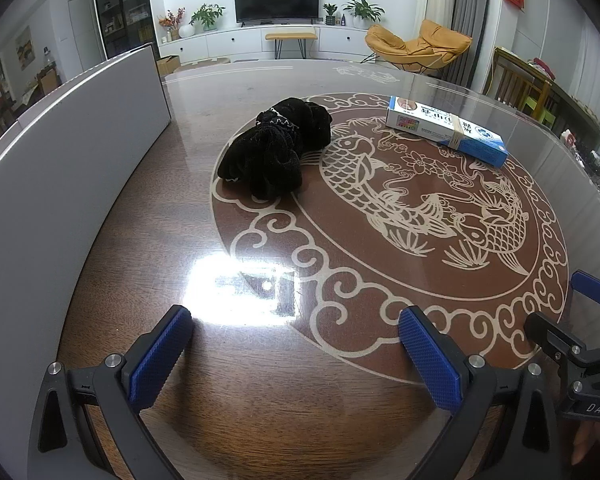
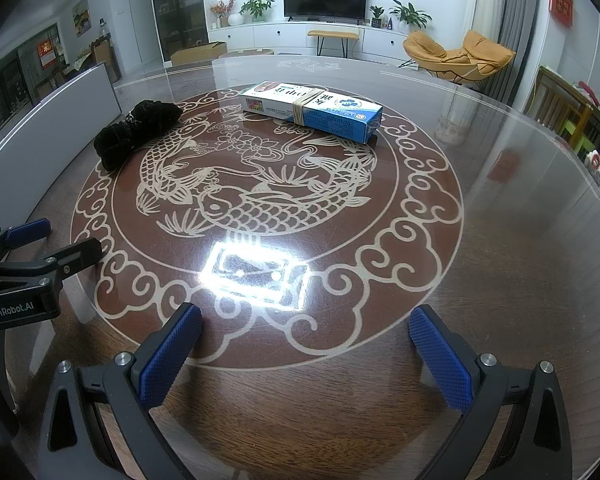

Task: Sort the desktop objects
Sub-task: 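Return both grippers to the table near the black pouch and ointment box, then grasp the black velvet pouch with the left gripper while the right reaches the ointment box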

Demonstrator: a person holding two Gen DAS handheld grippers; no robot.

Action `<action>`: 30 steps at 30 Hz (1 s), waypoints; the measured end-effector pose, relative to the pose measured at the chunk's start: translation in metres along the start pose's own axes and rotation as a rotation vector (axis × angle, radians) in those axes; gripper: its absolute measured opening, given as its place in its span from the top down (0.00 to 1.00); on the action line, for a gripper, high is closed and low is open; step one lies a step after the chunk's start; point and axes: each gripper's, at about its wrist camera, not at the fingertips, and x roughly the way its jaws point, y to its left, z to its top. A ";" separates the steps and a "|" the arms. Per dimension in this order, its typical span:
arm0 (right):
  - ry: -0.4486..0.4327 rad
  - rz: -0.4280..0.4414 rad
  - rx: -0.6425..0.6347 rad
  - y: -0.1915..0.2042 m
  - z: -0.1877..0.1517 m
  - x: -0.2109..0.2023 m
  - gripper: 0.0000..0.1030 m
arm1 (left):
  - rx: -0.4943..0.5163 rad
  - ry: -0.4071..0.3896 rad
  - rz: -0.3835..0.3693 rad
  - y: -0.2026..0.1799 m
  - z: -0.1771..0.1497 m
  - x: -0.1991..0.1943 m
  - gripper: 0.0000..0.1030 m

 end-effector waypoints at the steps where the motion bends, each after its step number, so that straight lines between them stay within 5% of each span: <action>1: 0.000 0.000 0.000 0.000 0.000 0.000 0.00 | 0.000 0.000 0.000 -0.001 0.000 0.001 0.00; 19: 0.000 0.001 0.000 0.000 0.000 0.000 0.00 | -0.004 0.002 -0.001 0.001 0.000 0.001 0.00; 24: 0.000 0.001 0.000 0.000 0.000 0.000 0.00 | 0.035 0.139 -0.035 0.003 0.021 0.019 0.00; 30: 0.000 0.001 -0.001 0.000 0.000 0.000 0.00 | 0.083 0.145 -0.092 0.021 0.064 0.029 0.00</action>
